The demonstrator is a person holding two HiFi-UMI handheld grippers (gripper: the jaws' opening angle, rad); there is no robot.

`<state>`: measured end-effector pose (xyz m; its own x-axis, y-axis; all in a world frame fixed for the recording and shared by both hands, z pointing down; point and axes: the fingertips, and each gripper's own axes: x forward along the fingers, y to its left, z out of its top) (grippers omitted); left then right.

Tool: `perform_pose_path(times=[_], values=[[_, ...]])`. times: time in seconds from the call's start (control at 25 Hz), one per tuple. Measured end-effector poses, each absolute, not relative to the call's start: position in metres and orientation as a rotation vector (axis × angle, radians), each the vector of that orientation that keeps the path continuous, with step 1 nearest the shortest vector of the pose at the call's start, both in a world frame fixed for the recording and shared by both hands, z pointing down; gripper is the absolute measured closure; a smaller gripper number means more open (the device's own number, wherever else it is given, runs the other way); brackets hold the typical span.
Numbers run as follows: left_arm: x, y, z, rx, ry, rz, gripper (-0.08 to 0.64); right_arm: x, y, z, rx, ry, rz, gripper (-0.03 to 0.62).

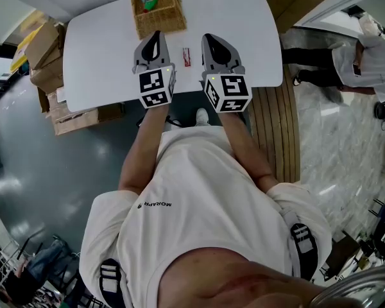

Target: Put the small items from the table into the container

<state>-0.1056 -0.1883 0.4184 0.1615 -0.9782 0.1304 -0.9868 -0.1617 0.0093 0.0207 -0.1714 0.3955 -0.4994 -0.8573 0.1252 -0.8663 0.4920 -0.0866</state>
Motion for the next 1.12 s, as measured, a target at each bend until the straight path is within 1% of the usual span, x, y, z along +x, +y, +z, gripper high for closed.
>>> perform_pose_path(times=[0.44,0.64,1.12], values=[[-0.090,-0.170,0.425,2.350,-1.945,0.158,0.557,0.018,-0.171,0.403,1.517,-2.644,0.217,0.580],[-0.086,-0.164,0.437,2.321,-1.927,0.146,0.558,0.019,-0.170,0.411,1.509,-2.634,0.235,0.580],[-0.071,-0.161,0.486,2.283,-1.851,0.273,0.557,0.029,-0.166,0.421,1.520,-2.612,0.261,0.580]])
